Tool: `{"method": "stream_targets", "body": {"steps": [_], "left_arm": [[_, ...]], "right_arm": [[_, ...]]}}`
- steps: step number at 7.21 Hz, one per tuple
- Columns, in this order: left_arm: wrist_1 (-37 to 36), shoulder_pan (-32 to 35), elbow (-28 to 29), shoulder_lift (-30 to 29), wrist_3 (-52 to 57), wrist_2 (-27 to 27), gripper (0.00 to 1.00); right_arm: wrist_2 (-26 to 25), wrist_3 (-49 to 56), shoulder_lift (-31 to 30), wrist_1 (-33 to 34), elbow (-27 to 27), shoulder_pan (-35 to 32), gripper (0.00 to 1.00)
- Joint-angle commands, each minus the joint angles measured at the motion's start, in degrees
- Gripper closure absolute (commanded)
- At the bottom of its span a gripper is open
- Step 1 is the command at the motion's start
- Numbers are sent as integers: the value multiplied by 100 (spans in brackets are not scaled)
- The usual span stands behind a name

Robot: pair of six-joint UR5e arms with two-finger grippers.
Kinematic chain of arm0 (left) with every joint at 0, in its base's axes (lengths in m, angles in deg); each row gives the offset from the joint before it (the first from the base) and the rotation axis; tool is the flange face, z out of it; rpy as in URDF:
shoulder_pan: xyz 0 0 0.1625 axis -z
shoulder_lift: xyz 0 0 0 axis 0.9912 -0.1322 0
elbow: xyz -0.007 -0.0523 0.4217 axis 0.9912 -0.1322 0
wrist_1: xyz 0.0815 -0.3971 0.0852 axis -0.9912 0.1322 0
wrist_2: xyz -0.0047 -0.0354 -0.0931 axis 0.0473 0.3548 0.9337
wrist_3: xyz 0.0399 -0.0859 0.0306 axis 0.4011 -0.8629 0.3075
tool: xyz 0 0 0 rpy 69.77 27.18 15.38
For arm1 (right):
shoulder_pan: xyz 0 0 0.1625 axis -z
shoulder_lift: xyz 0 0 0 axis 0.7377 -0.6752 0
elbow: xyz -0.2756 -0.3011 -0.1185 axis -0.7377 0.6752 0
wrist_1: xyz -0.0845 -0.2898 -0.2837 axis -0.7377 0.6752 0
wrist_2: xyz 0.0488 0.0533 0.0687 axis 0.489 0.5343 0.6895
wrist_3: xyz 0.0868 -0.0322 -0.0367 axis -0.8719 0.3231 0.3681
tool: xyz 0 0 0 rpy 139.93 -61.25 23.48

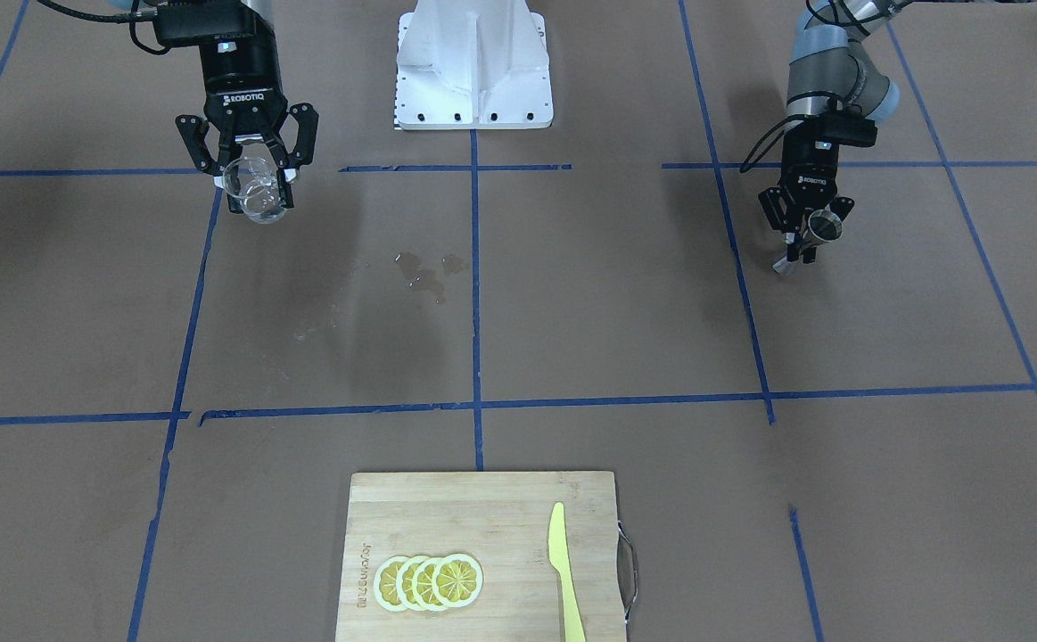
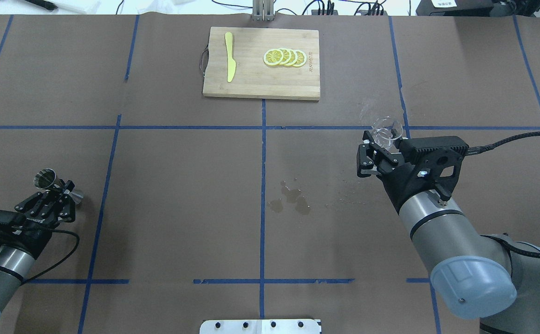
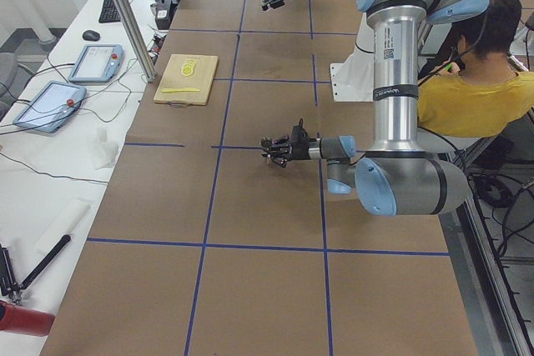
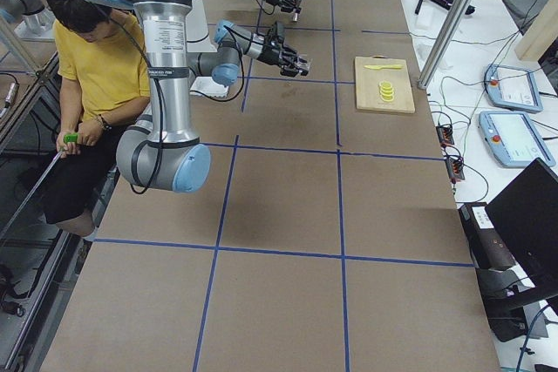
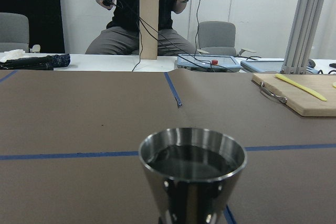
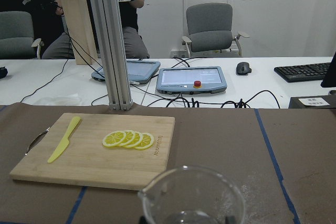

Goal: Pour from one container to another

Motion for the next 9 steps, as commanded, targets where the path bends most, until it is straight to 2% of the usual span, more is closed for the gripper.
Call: {"method": "stream_targets", "body": {"steps": [1,9], "left_arm": [[-6,-50,9,0,0,-1,100],[-50,-138,62,0,0,-1,100]], "right_arm": [[0,0,0,5,-9,0,100],[0,0,9,-4,-44,0,100]]}}
